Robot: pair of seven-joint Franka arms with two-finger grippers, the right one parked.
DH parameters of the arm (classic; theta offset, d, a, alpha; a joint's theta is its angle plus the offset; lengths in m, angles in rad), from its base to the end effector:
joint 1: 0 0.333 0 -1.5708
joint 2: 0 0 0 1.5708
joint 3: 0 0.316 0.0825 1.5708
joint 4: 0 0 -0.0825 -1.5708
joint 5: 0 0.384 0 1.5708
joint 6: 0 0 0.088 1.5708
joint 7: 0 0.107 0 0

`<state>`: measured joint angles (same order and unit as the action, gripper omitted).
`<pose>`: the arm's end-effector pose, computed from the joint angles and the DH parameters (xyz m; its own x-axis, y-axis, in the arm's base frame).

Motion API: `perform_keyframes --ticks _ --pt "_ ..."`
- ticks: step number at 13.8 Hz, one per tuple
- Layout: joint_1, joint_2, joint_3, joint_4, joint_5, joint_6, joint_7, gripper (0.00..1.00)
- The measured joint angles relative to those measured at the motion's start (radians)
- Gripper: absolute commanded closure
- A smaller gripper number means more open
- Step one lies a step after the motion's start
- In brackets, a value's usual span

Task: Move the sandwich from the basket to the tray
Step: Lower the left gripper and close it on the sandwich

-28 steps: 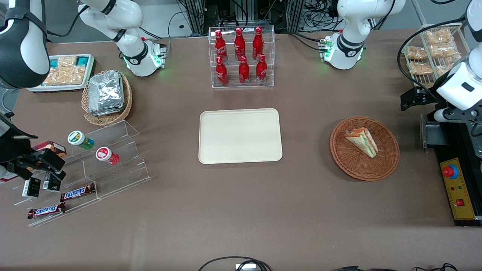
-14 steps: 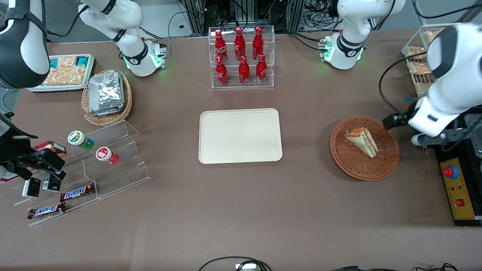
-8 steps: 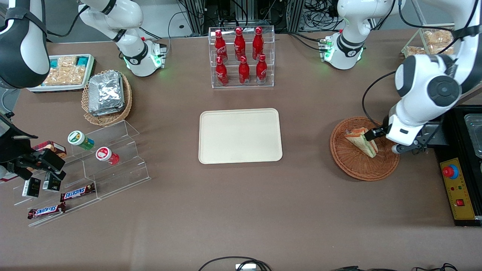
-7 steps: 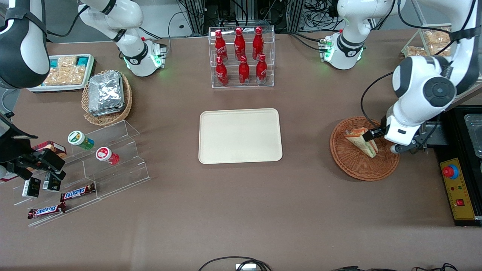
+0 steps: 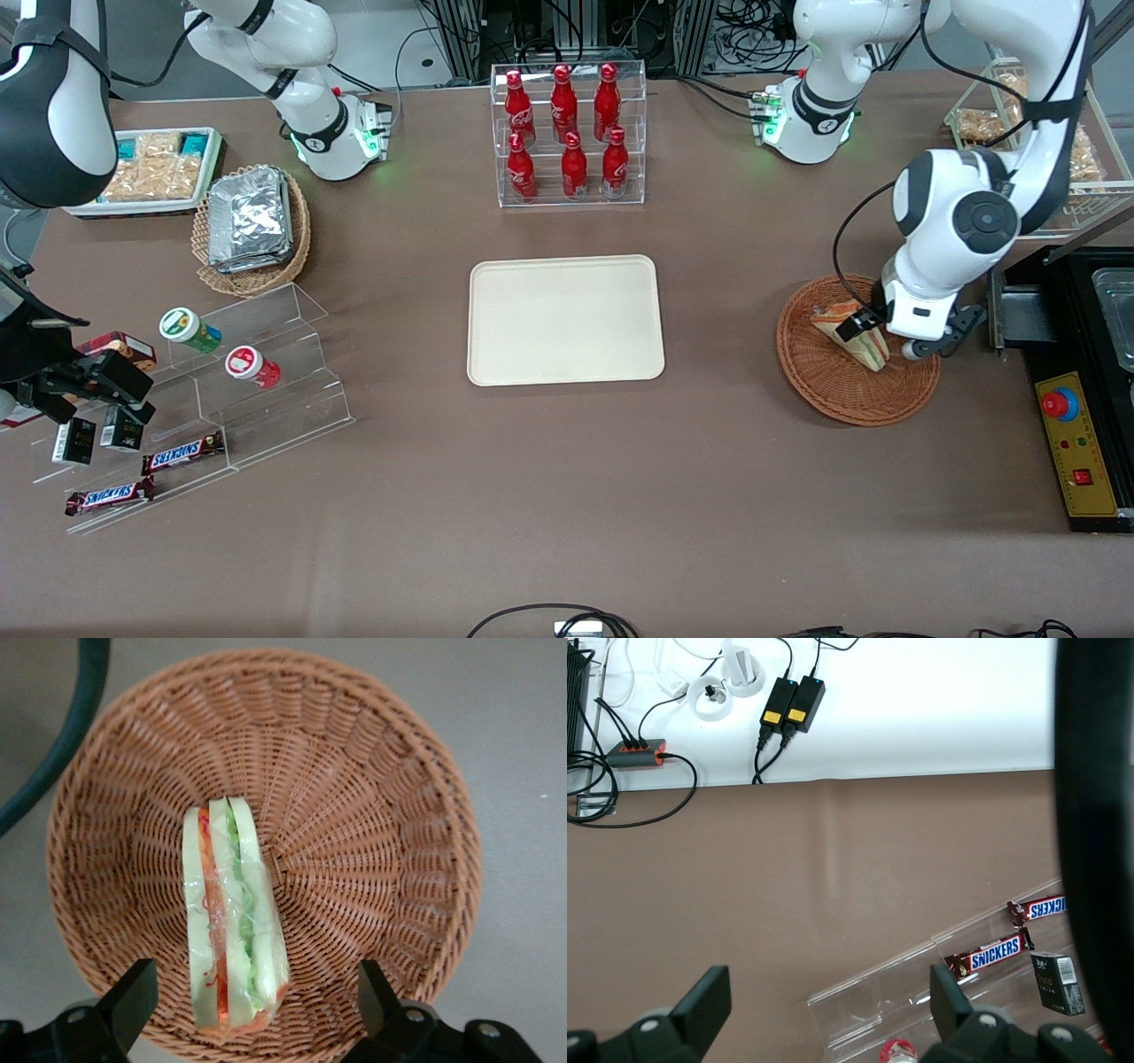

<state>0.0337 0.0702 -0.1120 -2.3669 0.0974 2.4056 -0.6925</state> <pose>0.4991 -0.0387 0.2938 0.8572 0.5148 0.0100 0.5143 -0.8552 -0.0634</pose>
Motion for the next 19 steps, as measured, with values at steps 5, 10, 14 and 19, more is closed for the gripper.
perform_keyframes --ticks 5,10,14,19 --pt "0.0 0.035 0.0 -0.052 0.0 0.074 -0.031 0.0" --pt "0.002 0.082 0.004 -0.071 0.0 0.14 -0.054 0.17" --pt "0.003 0.097 0.007 -0.071 0.0 0.15 -0.064 1.0" --pt "0.005 0.096 0.009 -0.072 0.0 0.15 -0.068 1.0"
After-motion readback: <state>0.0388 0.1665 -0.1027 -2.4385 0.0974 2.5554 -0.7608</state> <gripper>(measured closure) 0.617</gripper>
